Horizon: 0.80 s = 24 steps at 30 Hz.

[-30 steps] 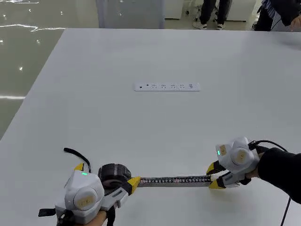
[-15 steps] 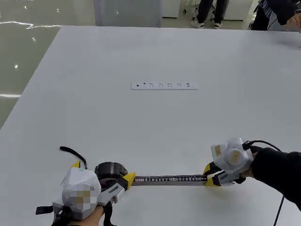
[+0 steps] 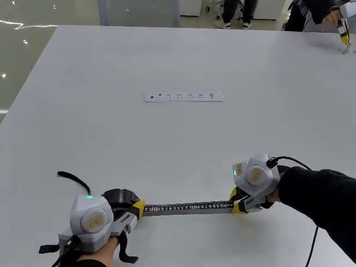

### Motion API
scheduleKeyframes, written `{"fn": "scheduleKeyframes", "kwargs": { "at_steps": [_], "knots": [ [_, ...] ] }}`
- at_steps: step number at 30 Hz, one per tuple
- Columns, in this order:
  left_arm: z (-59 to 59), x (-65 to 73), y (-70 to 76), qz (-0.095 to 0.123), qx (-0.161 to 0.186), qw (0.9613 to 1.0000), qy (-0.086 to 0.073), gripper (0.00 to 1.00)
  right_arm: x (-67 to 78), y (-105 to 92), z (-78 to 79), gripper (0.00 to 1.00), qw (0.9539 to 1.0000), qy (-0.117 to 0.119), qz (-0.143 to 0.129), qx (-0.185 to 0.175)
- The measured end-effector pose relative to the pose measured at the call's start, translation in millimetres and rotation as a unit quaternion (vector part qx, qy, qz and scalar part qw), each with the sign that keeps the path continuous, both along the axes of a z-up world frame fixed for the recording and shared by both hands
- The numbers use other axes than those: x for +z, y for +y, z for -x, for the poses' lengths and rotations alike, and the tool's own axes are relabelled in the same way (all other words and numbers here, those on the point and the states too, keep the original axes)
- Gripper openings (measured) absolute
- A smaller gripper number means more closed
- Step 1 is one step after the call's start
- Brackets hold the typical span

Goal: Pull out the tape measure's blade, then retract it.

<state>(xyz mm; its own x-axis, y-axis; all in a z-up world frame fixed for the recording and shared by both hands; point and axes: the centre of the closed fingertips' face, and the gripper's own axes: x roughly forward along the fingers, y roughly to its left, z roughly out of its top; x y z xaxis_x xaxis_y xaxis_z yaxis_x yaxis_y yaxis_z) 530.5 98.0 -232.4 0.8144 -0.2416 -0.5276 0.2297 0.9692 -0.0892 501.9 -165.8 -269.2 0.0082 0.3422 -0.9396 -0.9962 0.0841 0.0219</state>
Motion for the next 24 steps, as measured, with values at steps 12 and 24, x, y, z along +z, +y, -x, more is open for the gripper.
{"fn": "scheduleKeyframes", "kwargs": {
  "at_steps": [12,24],
  "knots": [
    [-1.6,-2.0,-3.4,0.012,0.008,0.9997,0.019,0.63,-0.3,-0.9,-2.2,0.11,0.9995,0.006,0.021,-0.022],
    [1.9,-3.5,-2.9,0.001,-0.008,0.9990,0.043,0.60,0.3,0.3,-2.2,0.09,0.9994,0.003,0.008,-0.035]
  ]
}}
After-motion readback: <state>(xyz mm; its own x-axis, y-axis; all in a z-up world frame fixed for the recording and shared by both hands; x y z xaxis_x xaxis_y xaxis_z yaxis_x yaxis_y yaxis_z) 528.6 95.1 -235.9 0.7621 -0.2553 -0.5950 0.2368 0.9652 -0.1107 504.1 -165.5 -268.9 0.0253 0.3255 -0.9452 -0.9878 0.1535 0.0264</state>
